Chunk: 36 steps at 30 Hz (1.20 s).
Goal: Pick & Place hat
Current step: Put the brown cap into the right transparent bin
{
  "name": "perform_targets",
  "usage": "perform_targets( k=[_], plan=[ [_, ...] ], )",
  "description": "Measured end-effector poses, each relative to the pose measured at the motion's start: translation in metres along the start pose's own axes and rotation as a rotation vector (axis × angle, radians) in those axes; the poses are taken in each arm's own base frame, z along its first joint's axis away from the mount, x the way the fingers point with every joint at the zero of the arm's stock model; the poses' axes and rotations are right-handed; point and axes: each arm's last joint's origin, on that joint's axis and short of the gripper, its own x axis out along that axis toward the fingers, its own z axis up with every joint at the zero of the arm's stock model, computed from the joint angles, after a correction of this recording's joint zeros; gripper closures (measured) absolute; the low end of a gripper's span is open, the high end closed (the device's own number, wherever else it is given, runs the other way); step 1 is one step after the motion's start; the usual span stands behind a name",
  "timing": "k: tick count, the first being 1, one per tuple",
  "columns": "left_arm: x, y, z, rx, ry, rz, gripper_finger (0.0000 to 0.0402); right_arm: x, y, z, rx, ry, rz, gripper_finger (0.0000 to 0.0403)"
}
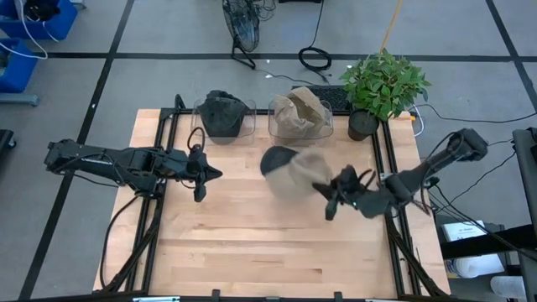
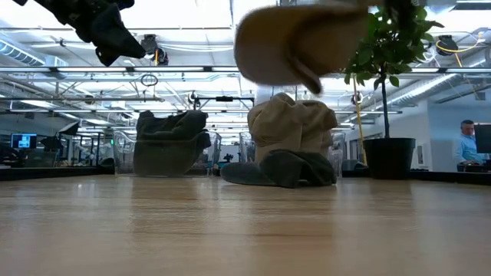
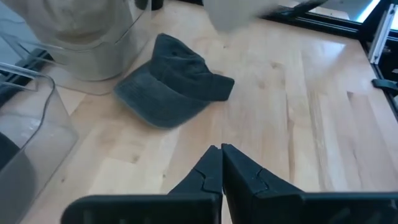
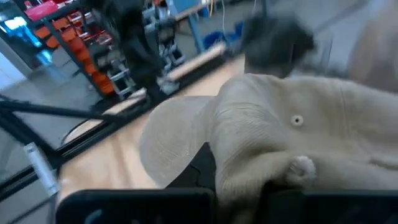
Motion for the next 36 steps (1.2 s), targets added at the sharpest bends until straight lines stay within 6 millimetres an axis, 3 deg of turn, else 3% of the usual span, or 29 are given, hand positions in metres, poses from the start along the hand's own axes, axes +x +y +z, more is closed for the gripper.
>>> perform_targets(
  k=[5, 16, 22, 28, 36],
  plan=[
    [0.000, 0.000, 0.000, 0.002, 0.000, 0.000, 0.0387, 0.025, 0.008, 0.043, -0.150, -0.038, -0.052, 0.0400],
    [0.000, 0.000, -0.001, 0.018, 0.008, 0.001, 0.0391, 0.101, -0.004, 0.106, -0.385, 0.124, -0.231, 0.0401],
    [0.000, 0.000, -0.001, 0.022, 0.014, -0.016, 0.0391, 0.137, -0.015, 0.130, -0.615, 0.151, -0.346, 0.0401],
    [0.000, -0.001, -0.001, 0.019, 0.015, -0.022, 0.0398, 0.173, -0.035, 0.137, -0.921, 0.215, -0.554, 0.0401],
    [0.000, -0.001, -0.001, -0.002, 0.021, -0.043, 0.0392, 0.217, -0.061, 0.110, -1.252, 0.434, -0.664, 0.0401]
  ],
)
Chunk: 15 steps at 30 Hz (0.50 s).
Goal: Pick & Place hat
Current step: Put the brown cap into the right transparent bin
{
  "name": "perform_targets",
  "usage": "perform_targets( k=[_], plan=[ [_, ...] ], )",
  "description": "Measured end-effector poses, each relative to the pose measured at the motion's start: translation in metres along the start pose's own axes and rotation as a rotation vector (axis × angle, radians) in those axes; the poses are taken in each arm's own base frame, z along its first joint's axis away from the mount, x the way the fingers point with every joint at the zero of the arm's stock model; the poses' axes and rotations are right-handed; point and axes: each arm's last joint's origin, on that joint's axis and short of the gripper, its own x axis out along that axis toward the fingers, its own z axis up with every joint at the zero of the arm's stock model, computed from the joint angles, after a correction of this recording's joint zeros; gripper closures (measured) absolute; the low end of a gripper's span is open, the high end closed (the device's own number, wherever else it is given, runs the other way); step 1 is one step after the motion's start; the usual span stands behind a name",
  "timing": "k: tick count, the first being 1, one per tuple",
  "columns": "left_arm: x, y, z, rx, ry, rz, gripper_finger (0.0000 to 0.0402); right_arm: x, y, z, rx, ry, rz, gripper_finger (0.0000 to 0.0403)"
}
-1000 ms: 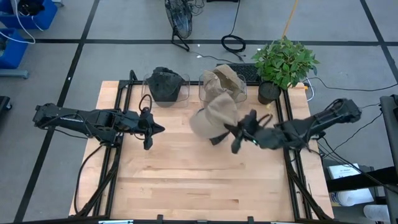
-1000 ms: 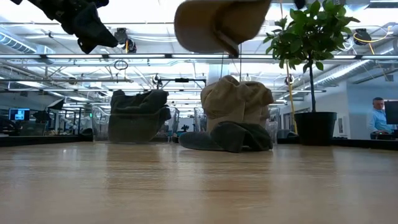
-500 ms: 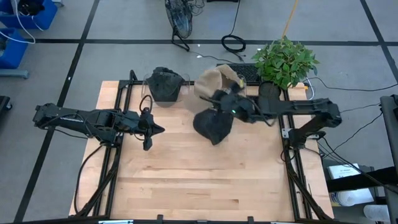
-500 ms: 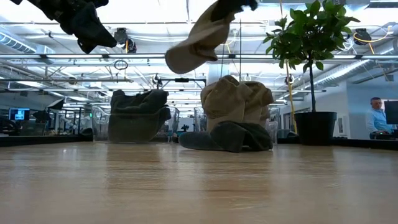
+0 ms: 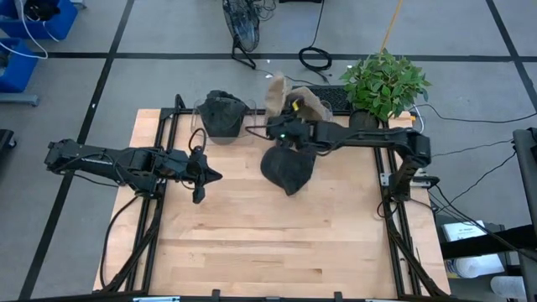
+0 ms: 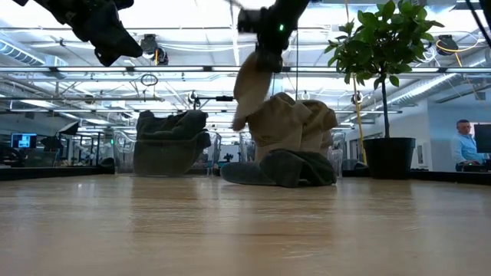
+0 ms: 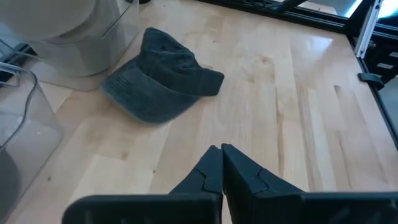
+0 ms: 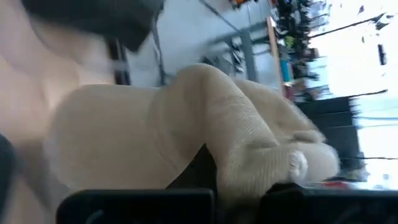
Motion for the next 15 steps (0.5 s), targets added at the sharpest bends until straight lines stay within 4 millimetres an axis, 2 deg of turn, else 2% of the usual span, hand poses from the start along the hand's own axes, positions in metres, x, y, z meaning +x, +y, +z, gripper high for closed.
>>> perform_targets(
  k=[7, 15],
  plan=[
    [0.000, 0.000, 0.000, -0.007, 0.001, 0.000, 0.0388, 0.016, 0.019, 0.000, -0.172, 0.096, -0.059, 0.0401],
    [0.000, -0.001, -0.001, -0.022, 0.010, -0.008, 0.0394, 0.017, 0.013, -0.014, -0.191, 0.191, -0.140, 0.0401]
  ],
)
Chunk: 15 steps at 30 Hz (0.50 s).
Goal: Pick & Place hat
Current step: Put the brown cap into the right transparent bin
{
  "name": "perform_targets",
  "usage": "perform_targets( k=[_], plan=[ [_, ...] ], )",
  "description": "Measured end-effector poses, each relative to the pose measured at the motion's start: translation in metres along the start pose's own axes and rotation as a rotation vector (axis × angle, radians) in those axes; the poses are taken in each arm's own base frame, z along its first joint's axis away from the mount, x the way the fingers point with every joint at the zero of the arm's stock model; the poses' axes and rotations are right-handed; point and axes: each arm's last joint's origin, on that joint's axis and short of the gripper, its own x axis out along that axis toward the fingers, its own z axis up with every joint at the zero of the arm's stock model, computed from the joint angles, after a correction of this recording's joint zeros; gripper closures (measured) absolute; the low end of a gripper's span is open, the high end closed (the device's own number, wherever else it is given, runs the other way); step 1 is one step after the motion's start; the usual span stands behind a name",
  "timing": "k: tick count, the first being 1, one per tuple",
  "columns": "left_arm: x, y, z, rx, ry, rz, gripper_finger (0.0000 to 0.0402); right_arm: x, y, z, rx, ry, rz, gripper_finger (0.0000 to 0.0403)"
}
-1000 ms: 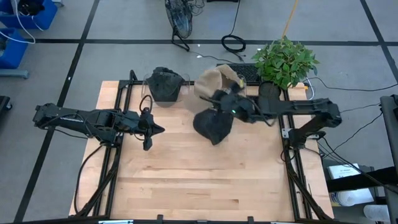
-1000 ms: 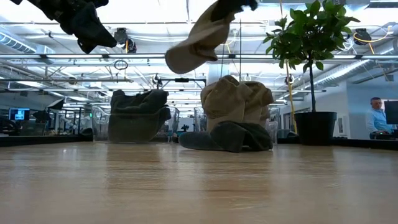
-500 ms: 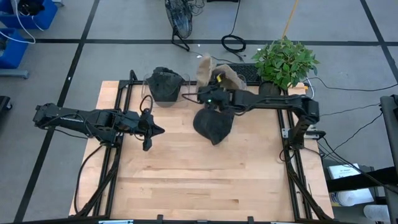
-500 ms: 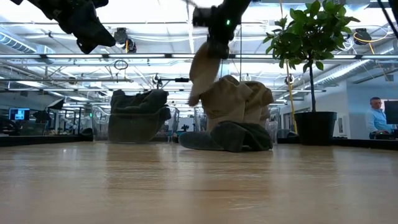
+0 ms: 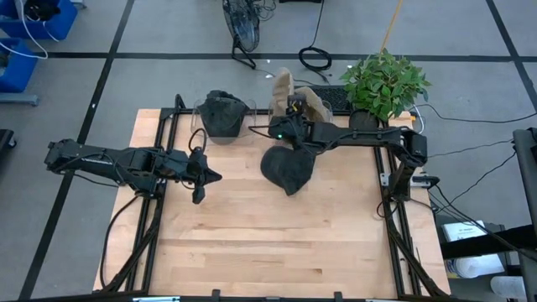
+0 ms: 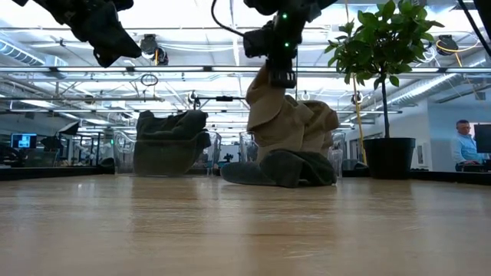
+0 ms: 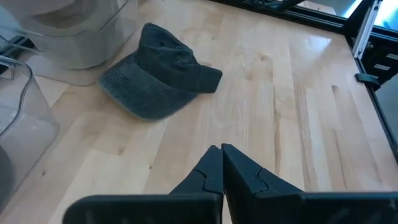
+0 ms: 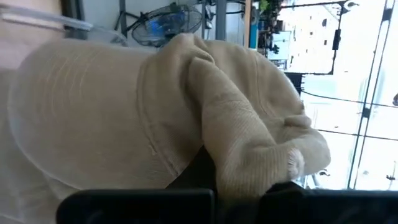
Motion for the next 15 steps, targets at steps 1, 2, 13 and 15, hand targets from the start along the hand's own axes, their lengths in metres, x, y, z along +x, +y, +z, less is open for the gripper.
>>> perform_targets(
  k=[1, 2, 13, 15],
  plan=[
    [0.000, 0.000, 0.000, 0.000, 0.003, 0.000, 0.0391, -0.001, 0.000, -0.001, 0.007, -0.001, 0.000, 0.0401],
    [0.000, 0.000, 0.000, 0.001, 0.003, 0.000, 0.0388, -0.001, 0.000, -0.001, 0.014, -0.003, 0.002, 0.0401],
    [0.000, 0.000, 0.000, 0.003, 0.001, 0.000, 0.0386, 0.004, 0.052, -0.008, 0.026, -0.072, 0.062, 0.0401],
    [0.000, 0.000, 0.000, 0.003, 0.001, 0.000, 0.0384, 0.004, 0.064, -0.011, 0.018, -0.098, 0.090, 0.0400]
  ],
)
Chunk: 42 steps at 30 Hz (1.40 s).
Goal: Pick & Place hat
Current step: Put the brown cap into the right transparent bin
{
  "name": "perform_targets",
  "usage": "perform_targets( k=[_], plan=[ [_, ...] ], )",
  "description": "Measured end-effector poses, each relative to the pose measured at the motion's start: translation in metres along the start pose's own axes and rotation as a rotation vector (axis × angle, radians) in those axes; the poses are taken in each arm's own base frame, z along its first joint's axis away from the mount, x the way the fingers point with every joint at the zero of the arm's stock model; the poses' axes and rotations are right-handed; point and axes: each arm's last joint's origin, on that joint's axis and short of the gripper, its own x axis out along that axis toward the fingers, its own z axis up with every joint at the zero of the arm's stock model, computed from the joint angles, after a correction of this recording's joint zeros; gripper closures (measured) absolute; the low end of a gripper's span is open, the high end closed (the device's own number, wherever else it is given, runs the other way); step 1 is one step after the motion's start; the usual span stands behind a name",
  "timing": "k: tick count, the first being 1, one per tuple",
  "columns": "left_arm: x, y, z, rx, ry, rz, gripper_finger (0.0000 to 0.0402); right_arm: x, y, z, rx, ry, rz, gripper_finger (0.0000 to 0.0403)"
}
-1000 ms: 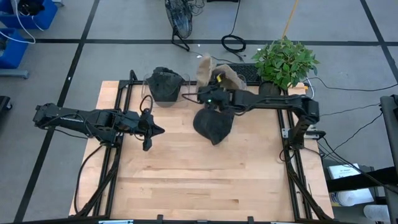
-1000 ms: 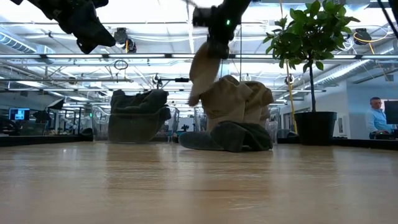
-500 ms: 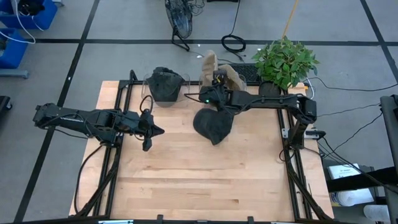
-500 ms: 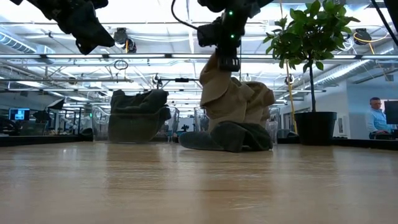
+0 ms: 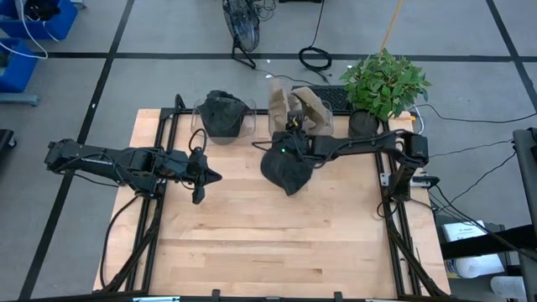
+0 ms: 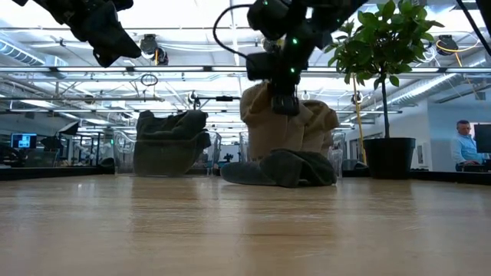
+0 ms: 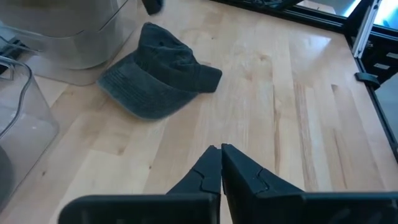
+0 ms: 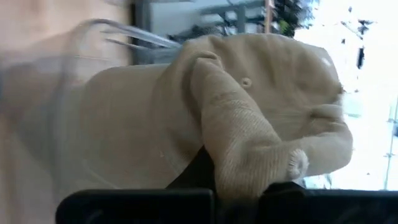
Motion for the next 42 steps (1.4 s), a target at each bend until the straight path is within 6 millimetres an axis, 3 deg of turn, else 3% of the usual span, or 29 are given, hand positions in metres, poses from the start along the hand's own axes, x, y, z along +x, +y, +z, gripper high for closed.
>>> perform_targets(
  k=[6, 11, 15, 19, 29, 35, 42],
  plan=[
    [0.000, 0.000, 0.000, -0.005, 0.004, -0.015, 0.0397, -0.003, 0.030, -0.009, 0.022, -0.030, 0.067, 0.0397],
    [0.000, 0.000, 0.000, -0.005, 0.003, -0.016, 0.0383, -0.003, 0.035, -0.009, 0.162, -0.081, 0.170, 0.0396],
    [0.000, -0.001, 0.000, -0.006, 0.001, -0.016, 0.0386, -0.003, 0.034, -0.011, 0.256, -0.040, 0.123, 0.0394],
    [0.000, -0.001, 0.000, -0.007, 0.001, -0.017, 0.0398, -0.006, 0.028, -0.014, 0.328, -0.012, 0.074, 0.0380],
    [0.000, -0.001, 0.001, -0.025, -0.003, -0.019, 0.0387, -0.022, 0.007, -0.036, 0.529, 0.019, 0.255, 0.0304],
    [0.000, -0.001, 0.001, -0.027, -0.007, -0.020, 0.0393, -0.038, -0.022, -0.054, 0.776, 0.032, 0.272, 0.0267],
    [0.000, -0.002, 0.006, -0.062, -0.055, -0.042, 0.0381, -0.070, -0.057, -0.071, 0.934, -0.074, 0.320, 0.0263]
  ],
)
